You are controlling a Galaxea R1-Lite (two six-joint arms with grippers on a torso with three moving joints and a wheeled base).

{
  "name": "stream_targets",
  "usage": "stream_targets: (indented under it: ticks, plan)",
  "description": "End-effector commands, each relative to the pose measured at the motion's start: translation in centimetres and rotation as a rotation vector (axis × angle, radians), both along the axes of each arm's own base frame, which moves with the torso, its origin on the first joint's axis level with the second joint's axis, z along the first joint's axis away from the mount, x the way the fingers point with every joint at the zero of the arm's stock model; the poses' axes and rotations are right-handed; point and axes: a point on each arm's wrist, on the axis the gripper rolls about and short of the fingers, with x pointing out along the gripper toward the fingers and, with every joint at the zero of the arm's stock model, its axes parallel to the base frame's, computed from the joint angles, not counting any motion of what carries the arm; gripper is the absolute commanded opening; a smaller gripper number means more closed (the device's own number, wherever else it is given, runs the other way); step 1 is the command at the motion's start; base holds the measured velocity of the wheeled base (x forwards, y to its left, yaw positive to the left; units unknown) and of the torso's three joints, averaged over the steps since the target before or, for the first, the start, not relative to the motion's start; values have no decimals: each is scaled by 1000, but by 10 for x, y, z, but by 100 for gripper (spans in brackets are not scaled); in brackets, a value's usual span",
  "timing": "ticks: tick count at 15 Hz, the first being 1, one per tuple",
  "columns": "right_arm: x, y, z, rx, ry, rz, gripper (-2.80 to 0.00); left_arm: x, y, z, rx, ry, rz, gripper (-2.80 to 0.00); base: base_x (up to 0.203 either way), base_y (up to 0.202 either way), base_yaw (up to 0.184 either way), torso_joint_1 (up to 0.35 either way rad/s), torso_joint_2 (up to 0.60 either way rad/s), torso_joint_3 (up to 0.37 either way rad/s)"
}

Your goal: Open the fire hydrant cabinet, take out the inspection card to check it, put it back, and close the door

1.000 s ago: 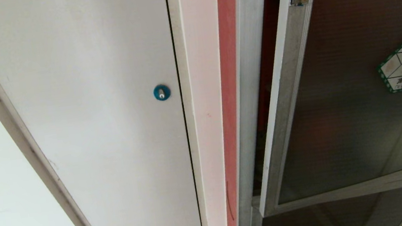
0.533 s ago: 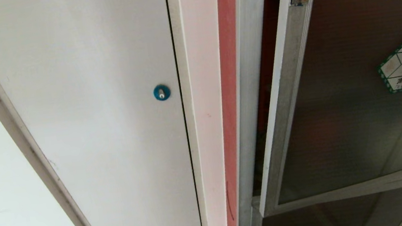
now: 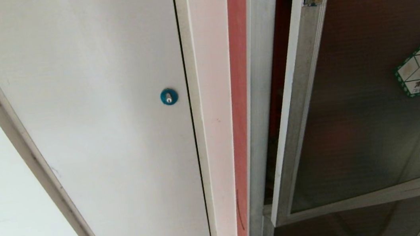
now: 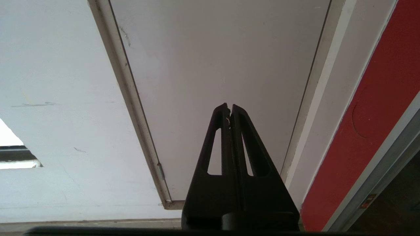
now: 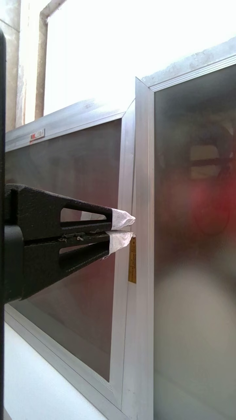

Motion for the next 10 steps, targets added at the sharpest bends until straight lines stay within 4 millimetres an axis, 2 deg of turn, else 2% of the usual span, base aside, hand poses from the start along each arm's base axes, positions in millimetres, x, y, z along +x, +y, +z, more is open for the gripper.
stream_targets:
  ticks: [1,4,5,8,10]
  plan:
    - [0,0,0,-1,-2,0,-280,0,0,-2,2,5,0,-280,0,0,0,0,0,0]
    - [0,0,0,-1,-1,0,-280,0,0,1,31,-7,-3,-280,0,0,0,0,0,0]
    - [0,0,0,-1,-1,0,-280,-2,0,7,36,-35,-7,-280,0,0,0,0,0,0]
    - [0,0,0,-1,0,0,-280,-12,-2,46,45,-137,-90,-280,0,0,0,0,0,0]
    - [0,0,0,-1,-3,0,-280,-3,-4,76,47,-94,-177,-280,0,0,0,0,0,0]
